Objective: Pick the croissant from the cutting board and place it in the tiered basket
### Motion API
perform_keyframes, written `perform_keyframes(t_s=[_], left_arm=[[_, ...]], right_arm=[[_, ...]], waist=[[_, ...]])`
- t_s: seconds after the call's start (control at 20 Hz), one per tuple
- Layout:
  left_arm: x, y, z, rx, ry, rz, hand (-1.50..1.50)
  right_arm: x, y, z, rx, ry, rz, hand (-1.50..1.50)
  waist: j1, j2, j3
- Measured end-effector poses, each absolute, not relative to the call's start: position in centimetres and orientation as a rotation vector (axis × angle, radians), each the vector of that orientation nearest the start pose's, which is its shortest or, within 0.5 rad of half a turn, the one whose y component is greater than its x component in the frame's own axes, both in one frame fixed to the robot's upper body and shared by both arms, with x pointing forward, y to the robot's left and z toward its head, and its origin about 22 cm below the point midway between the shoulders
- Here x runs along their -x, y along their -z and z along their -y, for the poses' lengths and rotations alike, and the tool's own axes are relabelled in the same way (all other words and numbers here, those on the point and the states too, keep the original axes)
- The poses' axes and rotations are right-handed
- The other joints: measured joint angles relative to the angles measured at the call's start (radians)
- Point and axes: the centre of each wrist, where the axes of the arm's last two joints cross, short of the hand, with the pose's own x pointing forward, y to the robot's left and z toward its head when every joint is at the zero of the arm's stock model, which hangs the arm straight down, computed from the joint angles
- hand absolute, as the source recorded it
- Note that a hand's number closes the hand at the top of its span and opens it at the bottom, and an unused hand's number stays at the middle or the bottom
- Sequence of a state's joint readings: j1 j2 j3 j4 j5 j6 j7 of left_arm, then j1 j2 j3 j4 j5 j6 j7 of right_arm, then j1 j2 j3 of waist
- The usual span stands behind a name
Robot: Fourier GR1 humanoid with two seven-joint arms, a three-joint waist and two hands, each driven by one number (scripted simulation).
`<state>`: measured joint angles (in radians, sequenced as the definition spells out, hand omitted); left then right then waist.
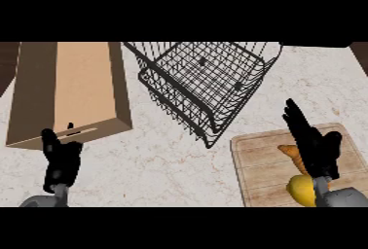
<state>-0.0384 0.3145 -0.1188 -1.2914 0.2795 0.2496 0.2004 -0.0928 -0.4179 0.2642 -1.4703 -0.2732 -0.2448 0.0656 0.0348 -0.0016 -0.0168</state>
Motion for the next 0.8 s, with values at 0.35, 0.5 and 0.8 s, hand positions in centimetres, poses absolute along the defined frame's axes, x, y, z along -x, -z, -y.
perform_keyframes(t_s=[0.35, 0.5, 0.8], left_arm=[[-6.9, 1.6, -28.6, -0.120, 0.083, 0.634, 0.00], [-5.6, 1.0, -29.0, -0.160, 0.106, 0.626, 0.00], [-3.9, 0.2, -29.2, -0.217, 0.110, 0.616, 0.00]], right_arm=[[-26.4, -5.3, 21.3, -0.234, -0.538, 1.609, 1.50], [-26.7, -6.1, 21.3, -0.221, -0.613, 1.639, -1.50], [-26.8, -7.4, 20.1, -0.350, -0.724, 1.700, -1.50]], waist=[[0.051, -0.084, 0.058], [0.006, -0.081, 0.039], [-0.051, -0.069, 0.025]])
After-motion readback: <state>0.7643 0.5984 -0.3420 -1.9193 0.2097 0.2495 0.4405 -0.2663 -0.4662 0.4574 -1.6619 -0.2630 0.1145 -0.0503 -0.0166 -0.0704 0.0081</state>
